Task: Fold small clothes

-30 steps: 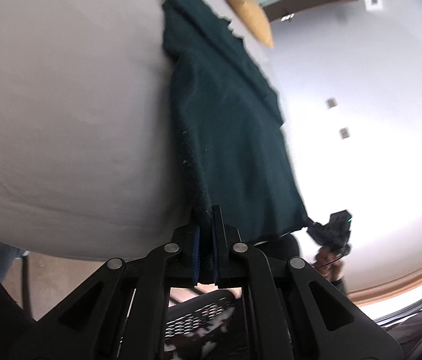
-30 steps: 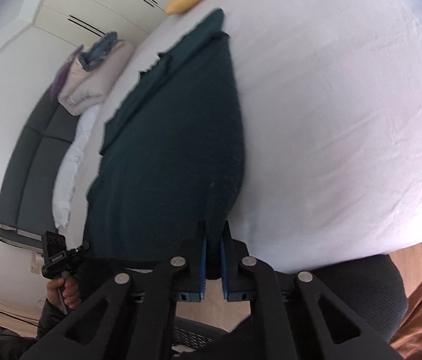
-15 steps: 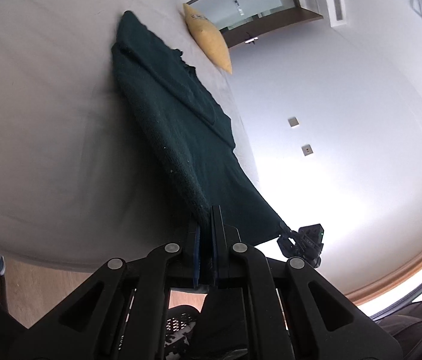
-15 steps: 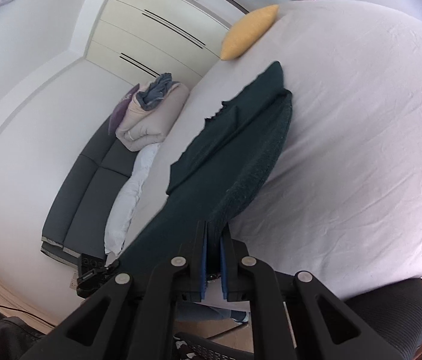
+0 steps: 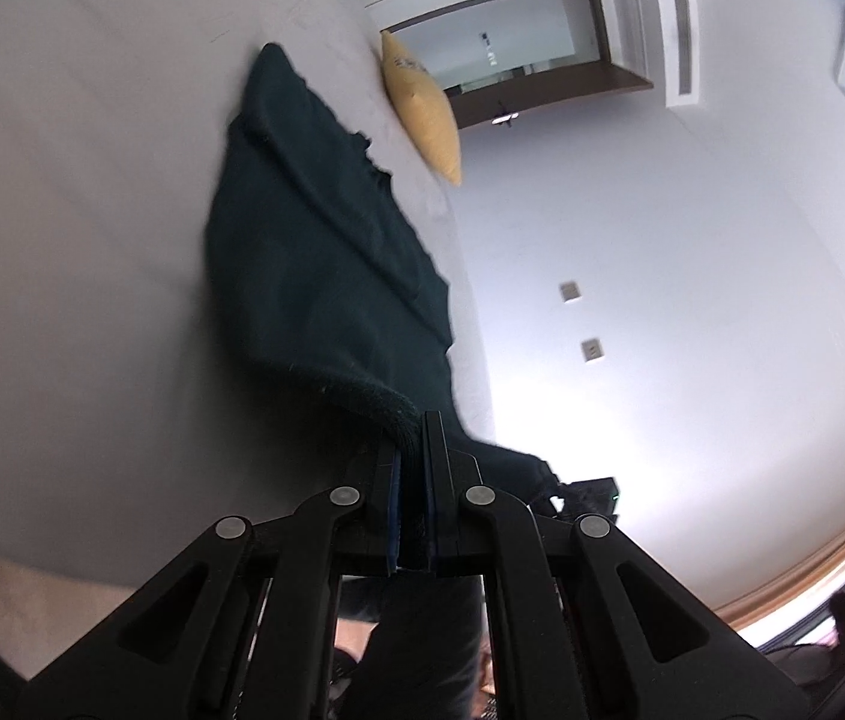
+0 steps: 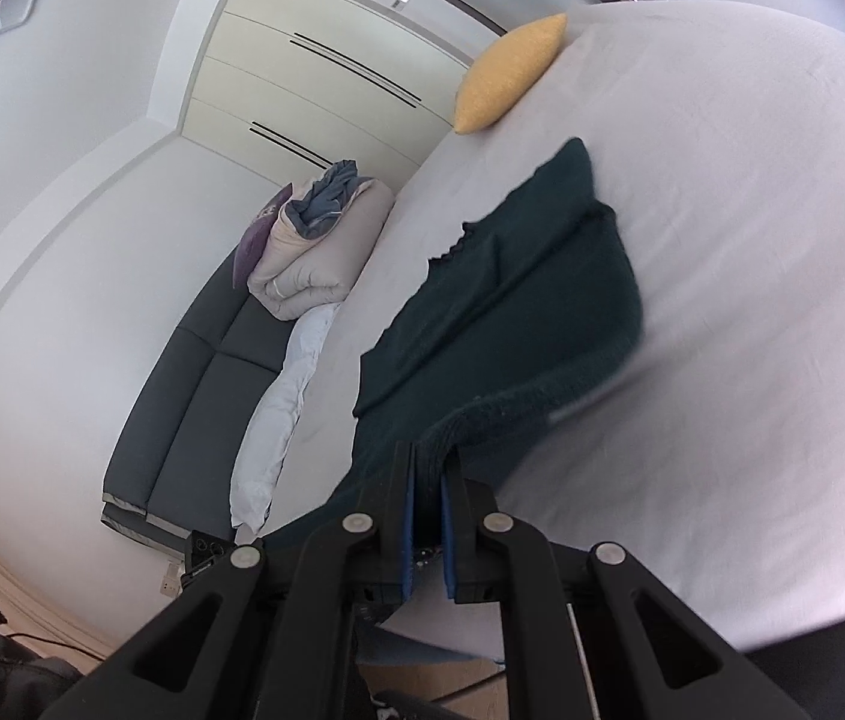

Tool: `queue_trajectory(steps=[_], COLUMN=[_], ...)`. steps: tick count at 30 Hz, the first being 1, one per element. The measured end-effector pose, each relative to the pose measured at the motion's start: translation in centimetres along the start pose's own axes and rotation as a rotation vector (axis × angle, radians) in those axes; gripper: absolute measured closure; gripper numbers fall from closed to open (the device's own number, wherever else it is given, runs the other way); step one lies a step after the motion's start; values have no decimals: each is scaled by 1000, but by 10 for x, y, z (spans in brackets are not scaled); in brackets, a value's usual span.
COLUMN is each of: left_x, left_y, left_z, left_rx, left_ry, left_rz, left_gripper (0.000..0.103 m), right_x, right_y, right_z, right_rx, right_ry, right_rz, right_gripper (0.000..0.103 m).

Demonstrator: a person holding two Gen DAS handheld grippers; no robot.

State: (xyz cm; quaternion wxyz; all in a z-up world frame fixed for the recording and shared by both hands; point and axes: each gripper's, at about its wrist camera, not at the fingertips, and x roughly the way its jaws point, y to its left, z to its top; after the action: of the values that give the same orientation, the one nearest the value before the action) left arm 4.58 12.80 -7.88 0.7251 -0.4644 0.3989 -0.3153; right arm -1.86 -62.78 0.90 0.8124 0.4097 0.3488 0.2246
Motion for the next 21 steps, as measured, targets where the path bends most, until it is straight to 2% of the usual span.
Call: queue_trajectory(steps=[3,6,9,14,21], left_x=[7,20,33,72,127], left_y=[-5,-13,-10,6,38], left_z=[27,61,95,156,242], left_rx=[-3,21,4,-28,-104], left_ry=[-23,-43,-65,-91,-120], left_rz=[-21,-7,-1,50,84], left_gripper=[99,99,99,99,99], right_x=[14,32,54,98,167], right_y=[2,0,-4,-14,-36], right_z=[19,42,69,117,188], right_rx=[10,34,53,81,109], right_ry=[-14,-32,-48,-60,-80], right_rz=[-1,-12,-22,-61,-150], right_gripper=[95,95,95,95,95])
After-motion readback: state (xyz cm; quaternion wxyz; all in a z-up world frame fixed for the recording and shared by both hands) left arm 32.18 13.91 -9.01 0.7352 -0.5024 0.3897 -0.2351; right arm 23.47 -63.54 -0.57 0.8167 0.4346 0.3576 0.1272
